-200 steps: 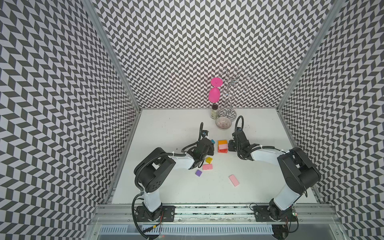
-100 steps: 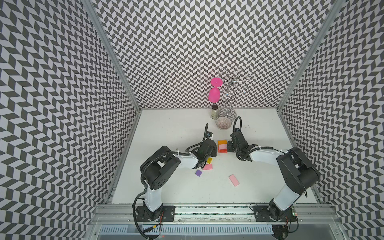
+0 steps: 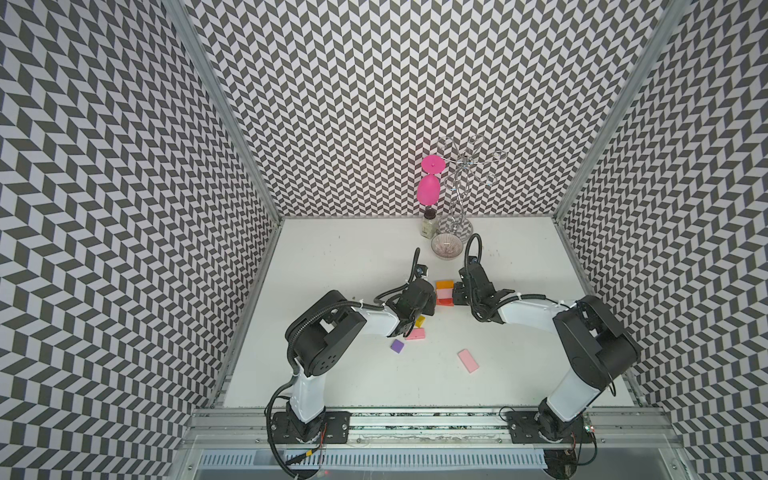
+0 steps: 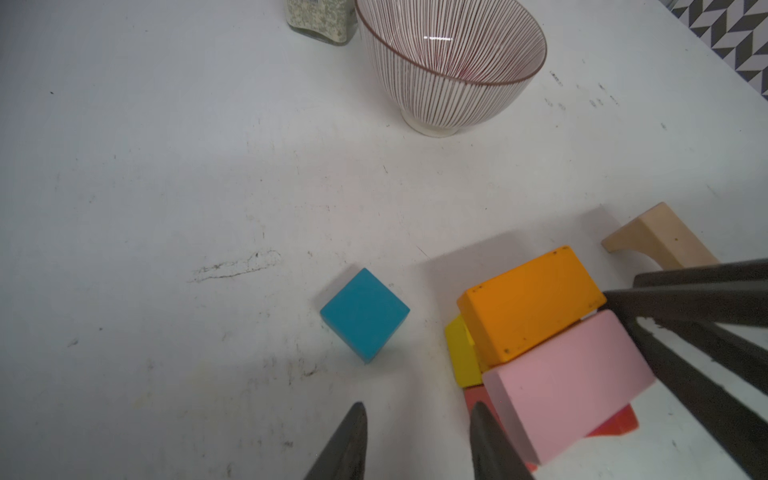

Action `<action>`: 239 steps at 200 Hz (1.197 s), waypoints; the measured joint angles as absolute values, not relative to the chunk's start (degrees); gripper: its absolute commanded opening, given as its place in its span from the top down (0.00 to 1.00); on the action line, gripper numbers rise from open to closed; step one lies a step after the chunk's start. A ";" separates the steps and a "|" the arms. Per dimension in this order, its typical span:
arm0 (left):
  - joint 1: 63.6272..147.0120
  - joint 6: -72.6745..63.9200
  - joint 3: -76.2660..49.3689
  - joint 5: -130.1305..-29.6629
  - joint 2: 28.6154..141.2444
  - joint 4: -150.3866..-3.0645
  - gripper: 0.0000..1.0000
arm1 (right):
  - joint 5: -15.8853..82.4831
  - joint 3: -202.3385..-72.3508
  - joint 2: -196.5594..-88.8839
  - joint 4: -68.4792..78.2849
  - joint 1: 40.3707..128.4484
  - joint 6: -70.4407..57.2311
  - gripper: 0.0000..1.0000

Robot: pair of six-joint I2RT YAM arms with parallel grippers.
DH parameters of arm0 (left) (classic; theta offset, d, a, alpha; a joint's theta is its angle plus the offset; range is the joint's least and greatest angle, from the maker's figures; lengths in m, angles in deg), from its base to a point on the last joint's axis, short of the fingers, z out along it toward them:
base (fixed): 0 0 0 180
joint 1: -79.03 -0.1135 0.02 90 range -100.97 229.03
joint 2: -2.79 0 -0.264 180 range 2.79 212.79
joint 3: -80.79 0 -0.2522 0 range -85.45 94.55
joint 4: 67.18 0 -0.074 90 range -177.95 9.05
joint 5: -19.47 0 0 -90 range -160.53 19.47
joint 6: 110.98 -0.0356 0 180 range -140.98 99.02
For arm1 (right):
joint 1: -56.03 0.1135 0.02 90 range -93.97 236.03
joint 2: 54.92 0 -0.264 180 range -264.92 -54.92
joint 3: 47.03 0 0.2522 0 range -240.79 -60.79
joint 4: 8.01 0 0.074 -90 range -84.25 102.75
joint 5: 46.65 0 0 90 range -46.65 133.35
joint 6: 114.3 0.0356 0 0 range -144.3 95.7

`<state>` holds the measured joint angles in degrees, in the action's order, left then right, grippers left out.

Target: Build the wood block tower

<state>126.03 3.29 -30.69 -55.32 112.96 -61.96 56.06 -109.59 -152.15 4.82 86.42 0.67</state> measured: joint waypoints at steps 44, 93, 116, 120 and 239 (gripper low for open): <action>126.23 3.05 -30.03 -55.39 113.50 -62.20 0.58 | 56.65 -109.39 -152.04 5.61 86.90 0.80 0.70; 126.36 2.87 -30.01 -55.35 113.50 -62.22 0.58 | 56.91 -109.37 -151.32 5.81 87.42 0.82 0.70; 126.54 2.87 -29.99 -55.19 113.50 -62.25 0.58 | 57.02 -109.30 -150.82 5.79 87.58 0.84 0.70; 126.60 2.87 -29.99 -55.17 113.50 -62.27 0.58 | 57.09 -109.28 -150.73 5.79 87.64 0.84 0.70; 127.37 2.41 -29.48 -54.19 113.50 -62.66 0.59 | 58.57 -108.14 -150.07 6.66 88.60 1.32 0.70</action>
